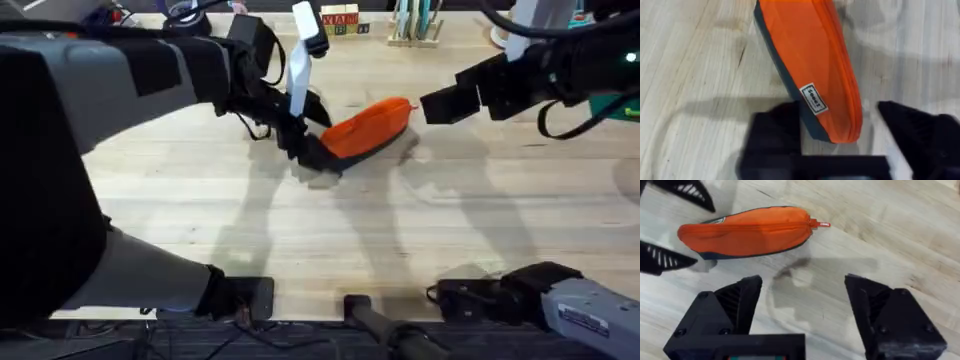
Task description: Unzip the bag, pick up the pens from the table one at a time and place them inside, then zip the bag closed.
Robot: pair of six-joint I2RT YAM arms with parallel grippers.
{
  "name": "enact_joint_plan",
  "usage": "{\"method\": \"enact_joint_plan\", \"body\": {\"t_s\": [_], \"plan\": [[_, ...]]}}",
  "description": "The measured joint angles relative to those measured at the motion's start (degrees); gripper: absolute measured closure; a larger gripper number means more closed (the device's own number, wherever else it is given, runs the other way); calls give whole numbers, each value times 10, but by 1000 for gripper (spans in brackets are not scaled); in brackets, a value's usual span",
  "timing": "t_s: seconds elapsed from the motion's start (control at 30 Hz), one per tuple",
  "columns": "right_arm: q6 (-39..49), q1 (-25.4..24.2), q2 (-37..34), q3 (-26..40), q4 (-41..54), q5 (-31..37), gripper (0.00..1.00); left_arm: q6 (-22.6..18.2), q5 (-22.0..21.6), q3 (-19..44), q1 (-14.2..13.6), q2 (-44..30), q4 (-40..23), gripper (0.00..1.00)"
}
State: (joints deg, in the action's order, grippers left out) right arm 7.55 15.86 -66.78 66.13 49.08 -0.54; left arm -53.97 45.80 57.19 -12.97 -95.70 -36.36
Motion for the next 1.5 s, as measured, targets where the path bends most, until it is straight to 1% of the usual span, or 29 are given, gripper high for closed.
{"method": "enact_joint_plan", "body": {"t_s": [0.03,0.1,0.43,0.57,0.63,0.73,0.9,0.97,1.13,1.3,1.5], "plan": [[0,0,0,0,0,0,4,2,0,0,0,0,-1,35],[2,0,0,0,0,0,4,2,0,0,0,0,0,9],[2,0,0,0,0,-2,3,2,0,0,0,0,-2,6],[2,0,0,0,1,-4,4,18,0,0,0,2,-2,6],[2,0,0,0,0,-4,4,32,-5,0,0,9,-3,4],[2,0,0,0,1,-4,4,61,-21,0,0,44,-3,6],[2,0,0,0,1,-4,4,131,-62,0,0,132,-7,6],[2,0,0,0,1,-4,4,155,-78,0,0,164,-22,6],[2,0,0,0,1,-4,4,189,-121,0,0,230,-71,6],[3,0,0,0,1,-4,4,240,-171,0,0,296,-102,6],[3,0,0,0,1,-4,4,274,-194,0,0,362,-136,6]]}}
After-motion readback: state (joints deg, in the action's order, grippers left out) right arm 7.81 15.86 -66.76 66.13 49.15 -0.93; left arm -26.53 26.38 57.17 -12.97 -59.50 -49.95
